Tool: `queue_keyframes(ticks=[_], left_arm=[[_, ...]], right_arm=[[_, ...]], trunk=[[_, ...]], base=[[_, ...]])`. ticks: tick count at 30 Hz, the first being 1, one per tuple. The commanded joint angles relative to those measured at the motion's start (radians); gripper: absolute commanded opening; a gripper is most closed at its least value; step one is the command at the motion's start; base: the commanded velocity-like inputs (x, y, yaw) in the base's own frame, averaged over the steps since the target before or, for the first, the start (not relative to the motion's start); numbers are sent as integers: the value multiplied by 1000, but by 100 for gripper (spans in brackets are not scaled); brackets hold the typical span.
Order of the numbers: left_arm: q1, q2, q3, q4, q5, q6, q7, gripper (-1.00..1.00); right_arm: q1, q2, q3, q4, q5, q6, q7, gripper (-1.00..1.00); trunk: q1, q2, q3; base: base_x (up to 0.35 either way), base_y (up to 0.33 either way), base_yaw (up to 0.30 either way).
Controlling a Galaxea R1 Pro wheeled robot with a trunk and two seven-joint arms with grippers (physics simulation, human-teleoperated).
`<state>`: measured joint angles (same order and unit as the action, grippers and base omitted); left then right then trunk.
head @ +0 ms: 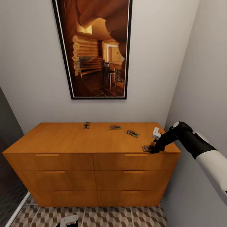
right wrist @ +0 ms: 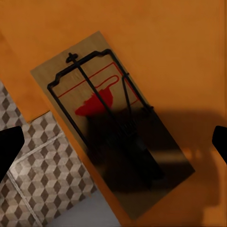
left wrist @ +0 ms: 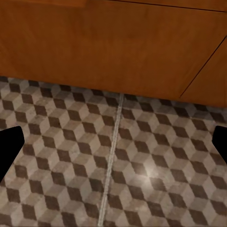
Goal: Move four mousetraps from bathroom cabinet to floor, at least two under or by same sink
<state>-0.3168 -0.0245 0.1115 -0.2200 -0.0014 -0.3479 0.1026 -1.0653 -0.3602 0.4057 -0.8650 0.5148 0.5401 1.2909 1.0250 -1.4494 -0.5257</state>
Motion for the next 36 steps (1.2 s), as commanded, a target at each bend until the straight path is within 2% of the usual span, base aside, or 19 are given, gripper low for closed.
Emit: queue_keyframes(ticks=[1,36], left_arm=[[-1,-1,5,1,0,-3,0,100],[-1,0,5,1,0,-3,0,100]], right_arm=[[-1,-1,2,-2,2,9,4,100],[-1,-2,1,-2,0,7,8,100]], trunk=[[0,-1,-1],[0,-1,-9]], base=[[0,-22,0],[0,-2,0]])
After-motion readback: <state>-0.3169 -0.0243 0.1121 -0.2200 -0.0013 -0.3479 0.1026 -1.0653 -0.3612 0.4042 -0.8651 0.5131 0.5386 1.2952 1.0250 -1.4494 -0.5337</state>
